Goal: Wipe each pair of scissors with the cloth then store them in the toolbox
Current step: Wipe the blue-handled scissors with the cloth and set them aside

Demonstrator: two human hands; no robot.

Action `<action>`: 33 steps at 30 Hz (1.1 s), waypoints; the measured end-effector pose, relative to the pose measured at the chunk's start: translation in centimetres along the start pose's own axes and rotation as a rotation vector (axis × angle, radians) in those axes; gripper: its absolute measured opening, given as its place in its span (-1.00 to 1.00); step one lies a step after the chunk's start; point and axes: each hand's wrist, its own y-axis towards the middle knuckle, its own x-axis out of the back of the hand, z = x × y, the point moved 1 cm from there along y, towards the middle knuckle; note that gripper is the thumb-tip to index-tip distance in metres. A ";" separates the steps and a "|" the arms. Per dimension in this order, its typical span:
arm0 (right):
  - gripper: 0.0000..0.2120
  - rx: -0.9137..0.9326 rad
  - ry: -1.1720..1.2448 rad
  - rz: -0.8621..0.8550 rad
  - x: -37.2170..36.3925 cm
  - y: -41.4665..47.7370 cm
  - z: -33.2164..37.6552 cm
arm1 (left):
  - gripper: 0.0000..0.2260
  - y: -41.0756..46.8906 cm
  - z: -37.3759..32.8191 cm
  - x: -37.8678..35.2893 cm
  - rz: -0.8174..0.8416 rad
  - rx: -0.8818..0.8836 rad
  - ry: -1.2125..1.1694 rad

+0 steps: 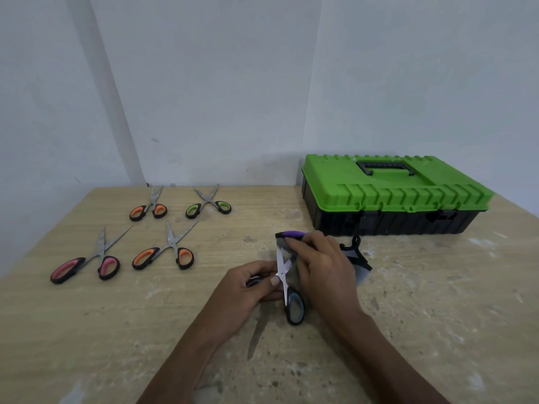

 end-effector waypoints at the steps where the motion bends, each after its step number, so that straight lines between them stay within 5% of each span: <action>1: -0.59 -0.042 -0.007 -0.008 0.0 0.2 -0.3 | -0.77 0.0 0.0 0.0 0.005 0.006 -0.010; 8: -0.59 0.095 0.021 0.001 0.6 -0.6 0.7 | -0.78 0.0 0.0 -0.4 0.025 0.002 -0.037; 13: -0.68 -0.125 -0.030 -0.002 0.2 1.2 -1.5 | -0.75 -0.3 0.1 -0.6 0.071 -0.016 0.056; 16: -0.71 -0.241 0.141 -0.075 1.2 0.7 -3.3 | -0.78 0.0 0.3 -0.5 0.034 -0.002 0.034; 23: -0.64 -0.245 0.220 -0.285 4.2 0.2 -4.5 | -0.78 0.0 0.0 0.0 -0.003 -0.007 -0.046; 29: -0.63 0.022 0.170 0.034 2.1 -1.3 -2.1 | -0.77 -0.2 -0.3 -0.1 -0.016 -0.024 -0.009; 33: -0.65 -0.228 0.186 0.009 1.1 -0.8 -3.6 | -0.78 -0.4 -0.4 0.0 -0.029 -0.023 0.051</action>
